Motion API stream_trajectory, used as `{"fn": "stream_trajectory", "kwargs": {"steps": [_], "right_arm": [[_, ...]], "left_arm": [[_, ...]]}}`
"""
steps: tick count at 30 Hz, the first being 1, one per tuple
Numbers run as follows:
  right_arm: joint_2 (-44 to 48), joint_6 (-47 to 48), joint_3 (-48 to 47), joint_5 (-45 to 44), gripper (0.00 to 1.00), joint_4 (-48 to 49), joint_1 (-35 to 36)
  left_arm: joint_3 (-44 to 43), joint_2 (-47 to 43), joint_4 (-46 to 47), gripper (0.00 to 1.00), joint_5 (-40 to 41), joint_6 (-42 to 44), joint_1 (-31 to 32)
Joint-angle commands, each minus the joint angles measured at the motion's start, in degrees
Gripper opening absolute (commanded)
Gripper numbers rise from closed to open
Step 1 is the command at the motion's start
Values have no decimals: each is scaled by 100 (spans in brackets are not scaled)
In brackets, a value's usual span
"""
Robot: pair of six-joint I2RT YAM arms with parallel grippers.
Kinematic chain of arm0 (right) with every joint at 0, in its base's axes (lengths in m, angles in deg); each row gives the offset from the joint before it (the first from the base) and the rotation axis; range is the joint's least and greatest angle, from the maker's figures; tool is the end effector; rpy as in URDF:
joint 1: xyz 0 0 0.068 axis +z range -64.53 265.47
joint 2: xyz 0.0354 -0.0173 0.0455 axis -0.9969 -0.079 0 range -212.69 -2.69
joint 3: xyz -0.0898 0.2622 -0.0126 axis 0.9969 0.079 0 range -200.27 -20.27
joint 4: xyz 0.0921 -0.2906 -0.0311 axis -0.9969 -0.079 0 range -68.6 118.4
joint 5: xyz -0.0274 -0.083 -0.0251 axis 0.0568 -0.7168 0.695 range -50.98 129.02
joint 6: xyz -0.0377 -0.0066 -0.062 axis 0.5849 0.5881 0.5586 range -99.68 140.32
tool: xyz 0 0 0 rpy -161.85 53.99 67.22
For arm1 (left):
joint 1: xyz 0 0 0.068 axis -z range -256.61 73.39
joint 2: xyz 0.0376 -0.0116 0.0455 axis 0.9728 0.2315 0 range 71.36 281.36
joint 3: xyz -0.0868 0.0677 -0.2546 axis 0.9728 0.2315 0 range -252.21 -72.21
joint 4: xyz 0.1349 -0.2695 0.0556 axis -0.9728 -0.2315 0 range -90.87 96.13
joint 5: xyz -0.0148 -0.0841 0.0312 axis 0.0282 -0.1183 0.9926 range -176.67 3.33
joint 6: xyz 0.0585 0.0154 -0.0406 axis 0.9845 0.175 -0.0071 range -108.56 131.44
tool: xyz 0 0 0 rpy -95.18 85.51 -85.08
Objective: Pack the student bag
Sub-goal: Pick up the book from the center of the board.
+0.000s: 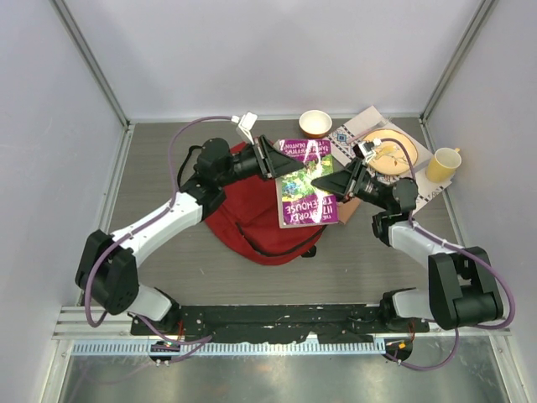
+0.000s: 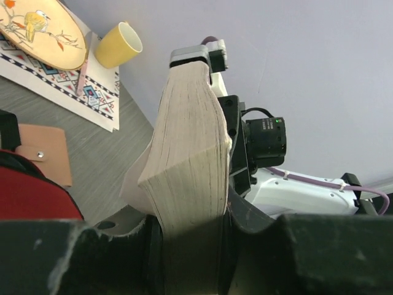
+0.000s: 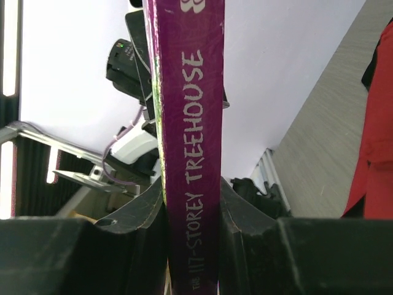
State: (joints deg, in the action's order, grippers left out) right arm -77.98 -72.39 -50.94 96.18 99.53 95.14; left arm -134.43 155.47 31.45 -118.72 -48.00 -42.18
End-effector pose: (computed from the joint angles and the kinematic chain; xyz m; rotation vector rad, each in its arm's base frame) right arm 0.2850 0.1003 0.2585 0.0041 1.6572 1.9915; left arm 0.3212 -0.2591 0.3349 0.1392 1.7884 -1.6674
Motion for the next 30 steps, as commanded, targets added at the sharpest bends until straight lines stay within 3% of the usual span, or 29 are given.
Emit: {"fn": "stream_trajectory", "kwargs": {"steps": [1,2,3,5,6,7,9,14,18,20,26,30], "right_arm": [[671,1533,-342,-213,34,-1039,35],[812,1902,-421,-310,41,-1684,26],[953,3002,-535,-485,57,-3309,26],[1384,4114,-1000,-1377,68,-5013,26],[1489,4555,-1167,-1766,72,-6405,26],[1586,5177,-1404,-2092,73,-6880,26],[1745,5350,-1450,-2605,74,-7418,26],[1824,4404,-933,-1982,75,-6623,96],[1921,3936,-571,-2392,75,-6103,570],[1895,3613,-492,-2604,75,-5972,939],[1526,2425,114,-3000,75,-3891,1773],[1193,2292,-8,-3378,75,-3791,2353]], "left_arm": [[-54,-544,-579,1,356,573,-7],[-54,-624,-738,0,497,783,-7],[-71,-703,-1078,0,629,872,-7],[-54,-974,-1441,0,1241,1100,-7],[-36,-1098,-1808,0,1498,1136,-16],[-10,-1195,-1951,0,1787,1189,-16],[191,-1625,-2153,0,2622,1181,-16],[955,-2687,-1927,0,4047,882,-25],[1527,-3233,-1496,0,4794,610,-25],[1809,-3392,-1242,0,4928,407,-33],[2266,-3560,-373,0,4797,46,-33],[2179,-3437,-265,0,4515,56,-68]]}}
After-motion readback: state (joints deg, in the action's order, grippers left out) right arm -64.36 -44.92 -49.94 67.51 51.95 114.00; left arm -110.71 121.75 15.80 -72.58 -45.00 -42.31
